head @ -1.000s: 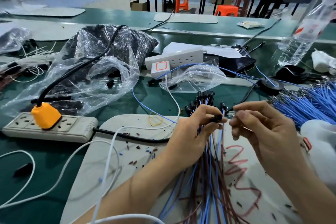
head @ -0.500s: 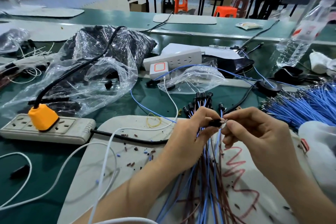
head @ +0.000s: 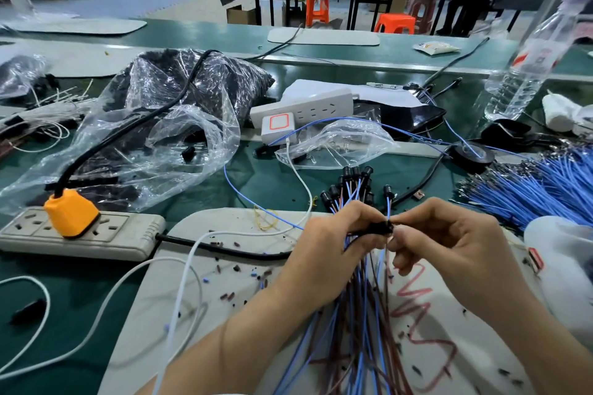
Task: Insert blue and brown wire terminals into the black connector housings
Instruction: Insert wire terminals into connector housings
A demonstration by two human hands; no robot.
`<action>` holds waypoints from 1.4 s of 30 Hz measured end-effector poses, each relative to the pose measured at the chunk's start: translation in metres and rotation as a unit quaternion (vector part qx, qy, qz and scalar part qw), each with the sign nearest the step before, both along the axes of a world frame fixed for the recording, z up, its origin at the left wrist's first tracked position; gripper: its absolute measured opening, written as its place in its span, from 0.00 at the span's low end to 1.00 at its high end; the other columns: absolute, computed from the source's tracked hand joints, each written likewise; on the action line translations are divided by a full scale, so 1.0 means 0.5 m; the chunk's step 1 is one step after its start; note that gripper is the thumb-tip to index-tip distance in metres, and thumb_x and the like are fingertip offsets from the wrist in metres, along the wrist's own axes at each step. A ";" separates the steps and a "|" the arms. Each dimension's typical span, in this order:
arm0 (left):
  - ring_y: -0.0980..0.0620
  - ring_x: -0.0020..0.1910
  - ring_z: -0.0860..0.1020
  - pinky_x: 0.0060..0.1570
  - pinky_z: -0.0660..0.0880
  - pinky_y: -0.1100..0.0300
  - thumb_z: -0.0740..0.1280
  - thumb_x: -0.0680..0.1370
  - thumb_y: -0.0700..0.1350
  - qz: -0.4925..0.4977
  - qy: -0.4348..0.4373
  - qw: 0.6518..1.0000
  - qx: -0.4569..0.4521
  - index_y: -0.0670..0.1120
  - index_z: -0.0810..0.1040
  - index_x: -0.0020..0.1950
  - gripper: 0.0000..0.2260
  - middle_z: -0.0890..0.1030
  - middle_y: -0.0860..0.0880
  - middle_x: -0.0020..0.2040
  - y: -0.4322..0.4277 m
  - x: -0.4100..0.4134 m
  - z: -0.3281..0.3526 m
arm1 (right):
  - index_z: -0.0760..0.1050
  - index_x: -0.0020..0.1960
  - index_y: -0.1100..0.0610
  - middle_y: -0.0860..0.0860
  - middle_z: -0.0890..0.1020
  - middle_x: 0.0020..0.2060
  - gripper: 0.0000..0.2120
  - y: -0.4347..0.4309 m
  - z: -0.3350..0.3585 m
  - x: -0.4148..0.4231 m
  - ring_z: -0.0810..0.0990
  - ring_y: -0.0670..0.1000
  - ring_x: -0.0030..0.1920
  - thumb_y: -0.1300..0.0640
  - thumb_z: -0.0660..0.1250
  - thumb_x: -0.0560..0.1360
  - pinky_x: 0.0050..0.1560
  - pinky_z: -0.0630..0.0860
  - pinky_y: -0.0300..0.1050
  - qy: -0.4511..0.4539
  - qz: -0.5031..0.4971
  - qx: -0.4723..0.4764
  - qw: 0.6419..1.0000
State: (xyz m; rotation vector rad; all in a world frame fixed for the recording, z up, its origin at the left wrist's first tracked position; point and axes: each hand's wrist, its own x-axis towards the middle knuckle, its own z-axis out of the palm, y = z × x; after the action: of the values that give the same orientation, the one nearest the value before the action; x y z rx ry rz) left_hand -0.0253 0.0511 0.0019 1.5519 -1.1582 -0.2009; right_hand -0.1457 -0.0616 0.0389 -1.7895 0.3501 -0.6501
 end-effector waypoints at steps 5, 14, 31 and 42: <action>0.62 0.38 0.81 0.45 0.74 0.71 0.71 0.74 0.36 -0.015 -0.001 1.000 0.004 0.40 0.81 0.53 0.09 0.84 0.52 0.40 0.003 0.001 0.004 | 0.79 0.39 0.65 0.62 0.80 0.28 0.08 -0.014 0.008 -0.004 0.78 0.56 0.24 0.75 0.66 0.71 0.26 0.77 0.42 0.020 0.015 0.070 0.997; 0.67 0.38 0.79 0.46 0.73 0.72 0.71 0.74 0.37 -0.052 0.049 0.997 0.028 0.38 0.81 0.51 0.07 0.83 0.55 0.40 0.003 -0.002 -0.001 | 0.79 0.42 0.67 0.63 0.82 0.32 0.07 -0.022 0.010 -0.005 0.81 0.57 0.29 0.64 0.69 0.67 0.31 0.79 0.44 0.079 0.055 0.139 0.986; 0.63 0.37 0.80 0.43 0.74 0.72 0.71 0.73 0.35 -0.060 0.129 0.990 -0.005 0.52 0.77 0.46 0.12 0.82 0.59 0.35 0.000 -0.009 0.010 | 0.82 0.41 0.62 0.61 0.80 0.28 0.10 -0.008 -0.001 0.009 0.80 0.55 0.27 0.56 0.70 0.65 0.30 0.78 0.41 0.005 0.034 0.162 0.986; 0.55 0.35 0.82 0.42 0.77 0.65 0.72 0.73 0.36 -0.058 0.128 0.990 0.010 0.44 0.79 0.48 0.07 0.84 0.49 0.39 -0.001 -0.007 0.015 | 0.78 0.41 0.66 0.59 0.80 0.28 0.09 -0.010 -0.005 0.011 0.78 0.53 0.26 0.59 0.68 0.67 0.28 0.76 0.40 -0.001 0.024 0.169 0.985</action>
State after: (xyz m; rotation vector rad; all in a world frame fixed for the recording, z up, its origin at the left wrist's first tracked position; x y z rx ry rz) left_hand -0.0289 0.0508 0.0093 1.4293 -1.0459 -0.4764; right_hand -0.1403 -0.0667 0.0365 -1.4691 0.3898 -0.5243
